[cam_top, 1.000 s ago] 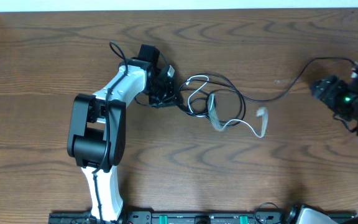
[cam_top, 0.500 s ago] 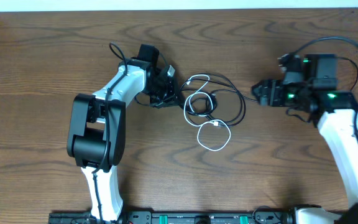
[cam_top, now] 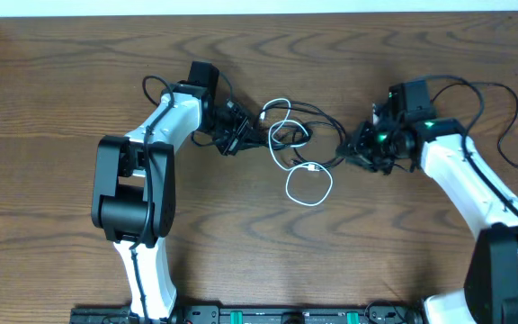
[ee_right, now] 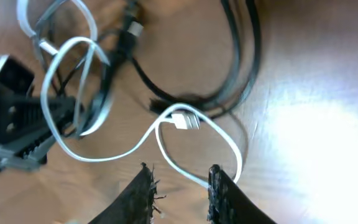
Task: Untangle cables
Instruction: 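Move the right gripper back to the coil and grasp strands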
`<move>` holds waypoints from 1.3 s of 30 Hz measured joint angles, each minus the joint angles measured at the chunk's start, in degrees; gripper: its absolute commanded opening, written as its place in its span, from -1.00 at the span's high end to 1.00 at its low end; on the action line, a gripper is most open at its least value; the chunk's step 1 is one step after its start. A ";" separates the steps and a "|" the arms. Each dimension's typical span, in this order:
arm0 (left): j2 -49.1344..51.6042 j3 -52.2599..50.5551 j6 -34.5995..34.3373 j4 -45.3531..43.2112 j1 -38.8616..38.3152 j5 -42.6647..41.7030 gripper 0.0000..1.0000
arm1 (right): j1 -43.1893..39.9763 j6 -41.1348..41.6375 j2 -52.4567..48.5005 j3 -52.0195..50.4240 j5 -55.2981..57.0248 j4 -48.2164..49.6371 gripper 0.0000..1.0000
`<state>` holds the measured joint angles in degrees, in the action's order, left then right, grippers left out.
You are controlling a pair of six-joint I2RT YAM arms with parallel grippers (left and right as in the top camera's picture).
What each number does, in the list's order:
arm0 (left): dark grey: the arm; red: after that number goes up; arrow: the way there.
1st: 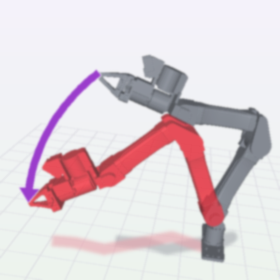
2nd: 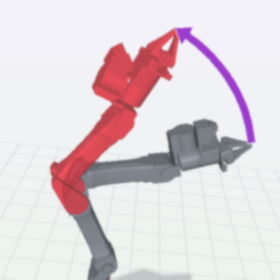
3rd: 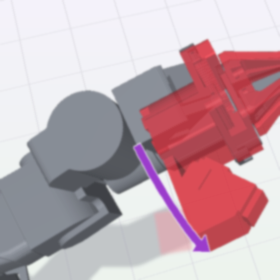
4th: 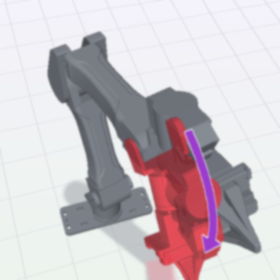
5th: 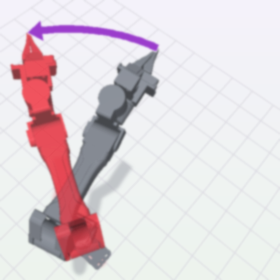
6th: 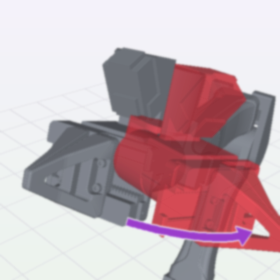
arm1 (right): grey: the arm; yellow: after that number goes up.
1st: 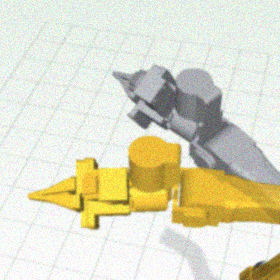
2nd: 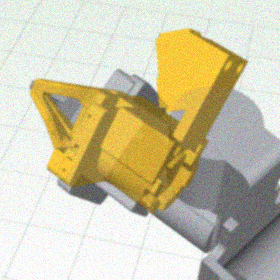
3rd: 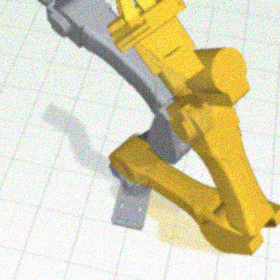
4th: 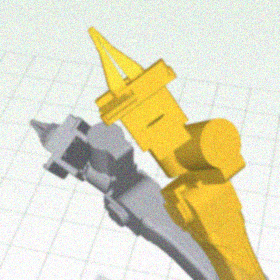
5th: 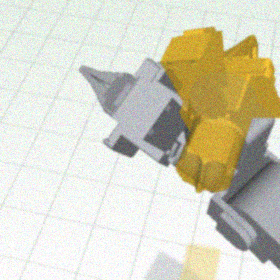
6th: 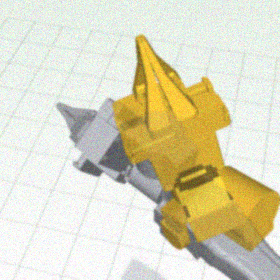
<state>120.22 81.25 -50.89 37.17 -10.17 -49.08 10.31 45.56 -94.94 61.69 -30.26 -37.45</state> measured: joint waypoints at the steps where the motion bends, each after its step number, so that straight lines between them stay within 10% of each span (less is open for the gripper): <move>1: 0.00 0.00 -2.01 -0.02 0.00 -0.35 0.85 | 0.52 2.69 -0.52 0.00 -0.13 0.15 0.35; 8: 0.00 -0.02 -12.20 -0.07 -0.04 -4.85 0.85 | 6.19 15.02 -3.61 0.07 -0.94 11.80 0.12; 13: 0.00 0.00 -14.49 -0.04 -0.04 -8.09 0.85 | 9.38 17.62 -3.61 0.09 0.66 20.20 0.31; 39: 0.00 -0.02 -19.21 -0.07 -0.04 -11.28 0.85 | 8.50 33.64 -3.61 0.09 5.62 19.87 0.41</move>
<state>120.22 81.23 -70.11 37.10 -10.22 -60.36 18.81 79.20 -98.54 61.78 -24.64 -17.58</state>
